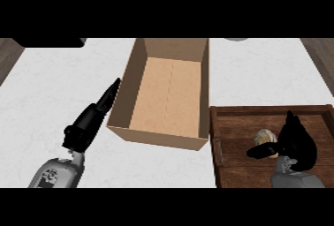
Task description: Pick the cupcake from the tray and place it in the cardboard box
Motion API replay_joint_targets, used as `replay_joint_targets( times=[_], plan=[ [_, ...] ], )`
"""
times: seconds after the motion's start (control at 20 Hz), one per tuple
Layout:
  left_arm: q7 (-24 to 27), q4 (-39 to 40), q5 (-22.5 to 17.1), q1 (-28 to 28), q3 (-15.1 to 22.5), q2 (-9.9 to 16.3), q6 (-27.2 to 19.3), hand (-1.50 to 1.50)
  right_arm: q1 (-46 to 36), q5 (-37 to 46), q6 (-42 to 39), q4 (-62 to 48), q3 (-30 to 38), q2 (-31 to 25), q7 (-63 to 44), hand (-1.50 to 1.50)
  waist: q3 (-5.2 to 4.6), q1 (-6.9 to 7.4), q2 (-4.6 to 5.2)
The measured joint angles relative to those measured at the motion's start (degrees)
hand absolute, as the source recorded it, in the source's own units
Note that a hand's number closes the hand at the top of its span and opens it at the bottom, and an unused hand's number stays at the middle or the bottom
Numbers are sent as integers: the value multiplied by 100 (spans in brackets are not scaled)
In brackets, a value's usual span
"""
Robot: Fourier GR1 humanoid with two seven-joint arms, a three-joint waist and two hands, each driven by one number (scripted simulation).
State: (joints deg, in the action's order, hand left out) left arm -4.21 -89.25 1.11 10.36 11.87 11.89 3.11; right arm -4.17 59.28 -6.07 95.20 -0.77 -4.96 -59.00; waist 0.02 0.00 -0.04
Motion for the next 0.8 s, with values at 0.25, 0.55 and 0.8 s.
replay_joint_targets(
  times=[0.25, 0.55, 0.8],
  plan=[
    [27, 258, 129, 195, -193, -128, 106, 0, 12, 74, 64, -247, 90, 82, 85, -150, -17, -7, -11],
    [22, 270, 219, 224, -253, -227, 193, 0, -131, 154, 170, -652, 296, 45, 114, -150, -66, -2, -50],
    [-32, 142, 265, 120, -289, -296, 214, 0, -49, 65, 205, -710, 367, 22, 222, 150, -84, -4, -69]
  ],
)
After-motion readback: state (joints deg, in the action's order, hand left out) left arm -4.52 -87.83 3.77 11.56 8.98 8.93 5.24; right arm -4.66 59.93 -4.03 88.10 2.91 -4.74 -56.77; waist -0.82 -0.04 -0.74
